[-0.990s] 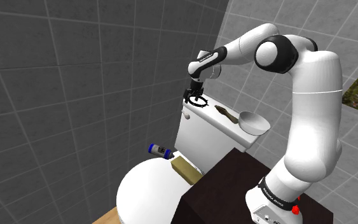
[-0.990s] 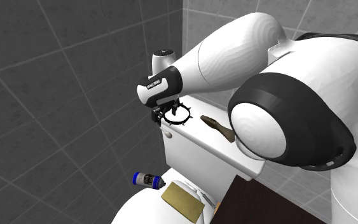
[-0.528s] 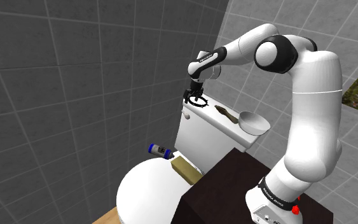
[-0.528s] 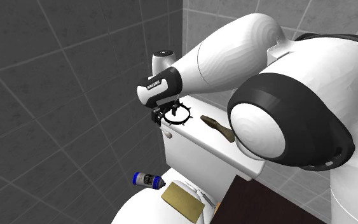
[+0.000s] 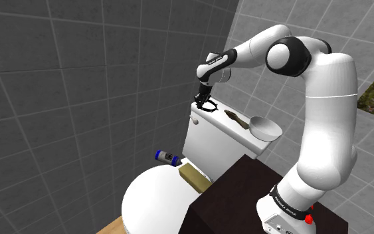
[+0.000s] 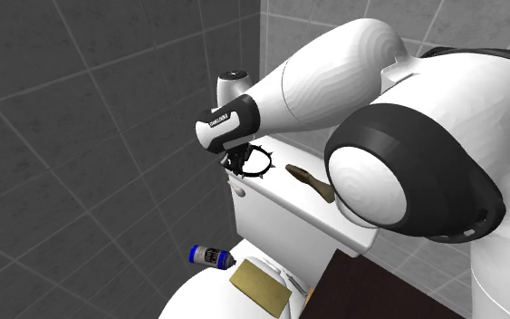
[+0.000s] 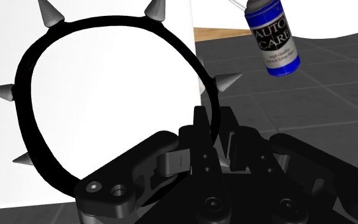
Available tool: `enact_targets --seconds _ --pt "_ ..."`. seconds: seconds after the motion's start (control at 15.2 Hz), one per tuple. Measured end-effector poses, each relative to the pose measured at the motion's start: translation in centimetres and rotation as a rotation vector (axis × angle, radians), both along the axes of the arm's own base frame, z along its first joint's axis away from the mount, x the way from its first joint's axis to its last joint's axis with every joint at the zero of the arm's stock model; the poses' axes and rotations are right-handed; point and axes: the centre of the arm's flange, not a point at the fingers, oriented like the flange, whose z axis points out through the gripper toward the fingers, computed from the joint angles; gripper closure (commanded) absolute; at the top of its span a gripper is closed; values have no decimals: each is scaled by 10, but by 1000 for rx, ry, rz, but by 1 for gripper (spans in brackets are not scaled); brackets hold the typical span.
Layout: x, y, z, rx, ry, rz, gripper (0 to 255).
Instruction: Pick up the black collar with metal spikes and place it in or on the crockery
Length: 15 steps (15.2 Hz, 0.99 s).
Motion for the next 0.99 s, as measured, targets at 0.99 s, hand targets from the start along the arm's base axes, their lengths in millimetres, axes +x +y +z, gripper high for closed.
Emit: enact_targets --seconds 0.99 --pt "1 1 61 2 2 2 255"
